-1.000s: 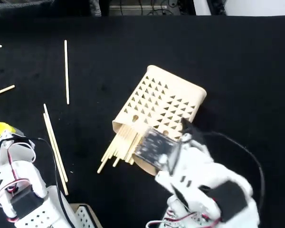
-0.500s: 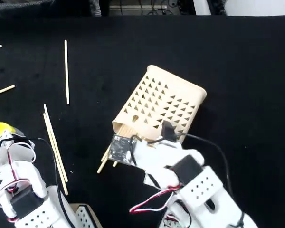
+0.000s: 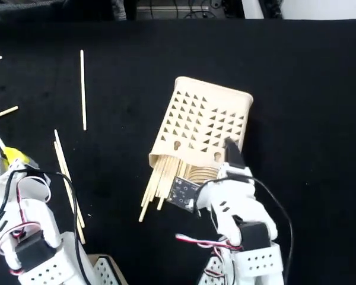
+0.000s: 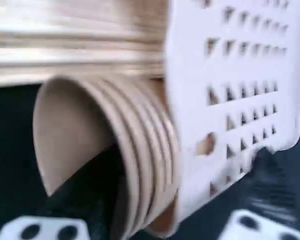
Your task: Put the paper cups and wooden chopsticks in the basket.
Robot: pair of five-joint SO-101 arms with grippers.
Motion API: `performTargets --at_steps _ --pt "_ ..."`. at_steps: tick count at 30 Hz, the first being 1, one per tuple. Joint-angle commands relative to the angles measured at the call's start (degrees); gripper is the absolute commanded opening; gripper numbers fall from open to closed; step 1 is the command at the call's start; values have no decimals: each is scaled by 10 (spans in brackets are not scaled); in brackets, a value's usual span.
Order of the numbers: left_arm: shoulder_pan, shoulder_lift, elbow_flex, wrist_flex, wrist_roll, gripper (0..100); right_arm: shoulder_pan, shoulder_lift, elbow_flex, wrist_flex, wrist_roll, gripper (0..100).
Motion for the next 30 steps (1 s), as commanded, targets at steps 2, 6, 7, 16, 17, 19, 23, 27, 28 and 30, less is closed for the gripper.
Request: performTargets --at_steps 2,6,7,16,17,19,23,27,28,30 --pt "6 -4 -2 4 -8 29 21 -27 8 -99 -3 126" --pt "8 -4 -2 4 -9 29 20 -43 6 -176 -129 21" --pt "8 -4 -2 4 -9 29 21 -48 6 -188 -156 11" --pt "6 -4 -2 4 -10 29 19 -51 -93 -112 -309 11" --pt "6 -4 -2 4 -10 29 19 -51 -113 -86 -319 11" --pt "6 -4 -2 4 -10 29 12 -50 -148 -38 -335 11" --pt "5 -4 -2 4 -11 29 8 -49 -200 4 -379 11" --pt "5 -4 -1 4 -11 29 9 -1 -257 8 -432 11" --pt "5 -4 -1 4 -11 29 9 28 -278 8 -449 11" --pt "4 -4 3 4 -11 29 10 110 -331 9 -498 11"
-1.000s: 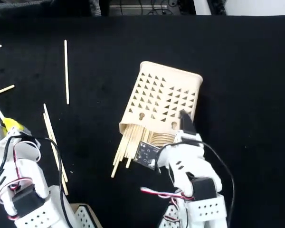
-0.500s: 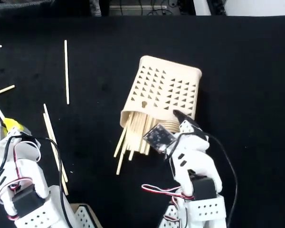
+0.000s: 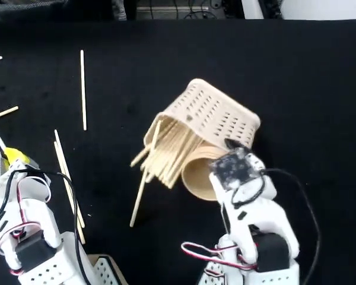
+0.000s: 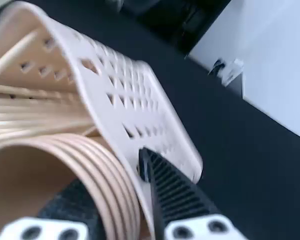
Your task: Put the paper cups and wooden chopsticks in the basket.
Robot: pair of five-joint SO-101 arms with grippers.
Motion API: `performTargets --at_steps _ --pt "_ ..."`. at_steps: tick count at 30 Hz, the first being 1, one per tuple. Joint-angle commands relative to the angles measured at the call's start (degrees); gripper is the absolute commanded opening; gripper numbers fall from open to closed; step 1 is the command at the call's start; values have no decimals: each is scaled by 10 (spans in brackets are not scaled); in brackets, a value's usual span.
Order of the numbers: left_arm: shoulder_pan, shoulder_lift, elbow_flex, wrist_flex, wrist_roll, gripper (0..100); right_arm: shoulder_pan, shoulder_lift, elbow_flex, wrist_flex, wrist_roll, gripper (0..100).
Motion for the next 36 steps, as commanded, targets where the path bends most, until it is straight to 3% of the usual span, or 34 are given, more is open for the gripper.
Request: performTargets --at_steps 1,9,21,26,30,36 --pt "4 -4 3 0 -9 29 -4 128 -128 3 -78 11" --pt "4 -4 3 0 -9 29 -8 496 -469 115 -185 11" --pt "4 -4 3 0 -9 29 25 746 -802 280 -308 11" --pt "5 -4 3 -3 -7 29 16 853 -920 378 -319 11" --pt "5 -4 -2 -4 -7 29 3 900 -968 414 -325 11" --pt "46 -4 -73 -65 8 29 -35 899 -910 414 -314 11"
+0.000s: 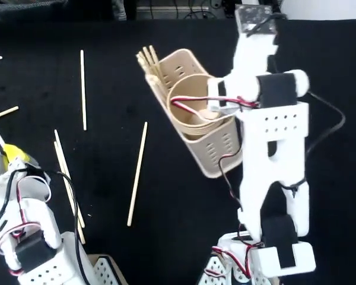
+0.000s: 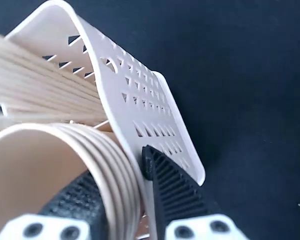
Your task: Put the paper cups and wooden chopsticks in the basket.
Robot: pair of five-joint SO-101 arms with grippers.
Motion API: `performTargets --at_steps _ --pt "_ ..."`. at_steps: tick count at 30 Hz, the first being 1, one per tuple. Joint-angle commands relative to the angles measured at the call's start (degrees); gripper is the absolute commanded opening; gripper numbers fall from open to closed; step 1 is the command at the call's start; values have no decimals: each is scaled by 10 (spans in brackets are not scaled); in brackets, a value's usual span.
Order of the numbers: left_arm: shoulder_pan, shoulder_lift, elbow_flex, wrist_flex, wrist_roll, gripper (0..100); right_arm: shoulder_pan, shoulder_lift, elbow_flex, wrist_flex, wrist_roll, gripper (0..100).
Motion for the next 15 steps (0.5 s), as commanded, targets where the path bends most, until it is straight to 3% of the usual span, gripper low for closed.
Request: performTargets --at_steps 1,9,15 --pt "62 -4 -80 -63 15 29 -25 -7 17 18 2 11" --pt "308 12 -142 -303 27 30 -84 -197 124 18 -3 11" --pt "505 176 -255 -278 25 33 -132 -233 209 11 -19 11"
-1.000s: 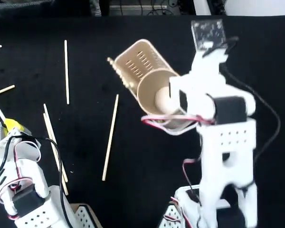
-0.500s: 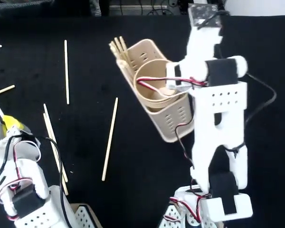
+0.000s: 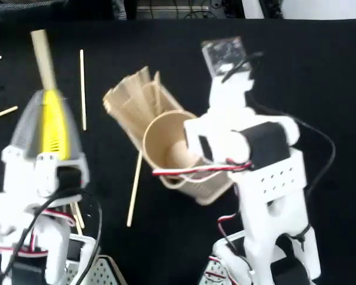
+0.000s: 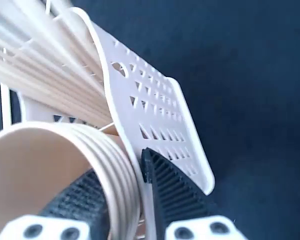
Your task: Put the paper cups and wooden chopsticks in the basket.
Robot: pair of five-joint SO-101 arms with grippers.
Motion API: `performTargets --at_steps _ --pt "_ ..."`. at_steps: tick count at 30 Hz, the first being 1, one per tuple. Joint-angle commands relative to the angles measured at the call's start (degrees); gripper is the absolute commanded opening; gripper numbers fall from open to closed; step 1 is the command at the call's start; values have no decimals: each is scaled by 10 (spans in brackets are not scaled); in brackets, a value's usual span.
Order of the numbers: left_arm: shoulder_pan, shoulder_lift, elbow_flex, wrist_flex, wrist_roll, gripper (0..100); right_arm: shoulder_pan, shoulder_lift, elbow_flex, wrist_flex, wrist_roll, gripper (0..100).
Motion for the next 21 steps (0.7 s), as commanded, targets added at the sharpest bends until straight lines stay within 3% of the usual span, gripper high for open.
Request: performTargets --at_steps 1,5,8,15,21 --pt "125 147 -90 0 3 33 -9 -31 14 11 -10 11" --pt "134 253 -116 -28 5 33 27 -45 19 13 -7 11" --pt "139 261 -113 -18 11 33 42 -46 36 11 -2 11" --pt "196 261 -114 6 105 68 48 -48 89 -6 19 11" --pt "157 257 -108 44 107 68 69 -47 90 -6 35 11"
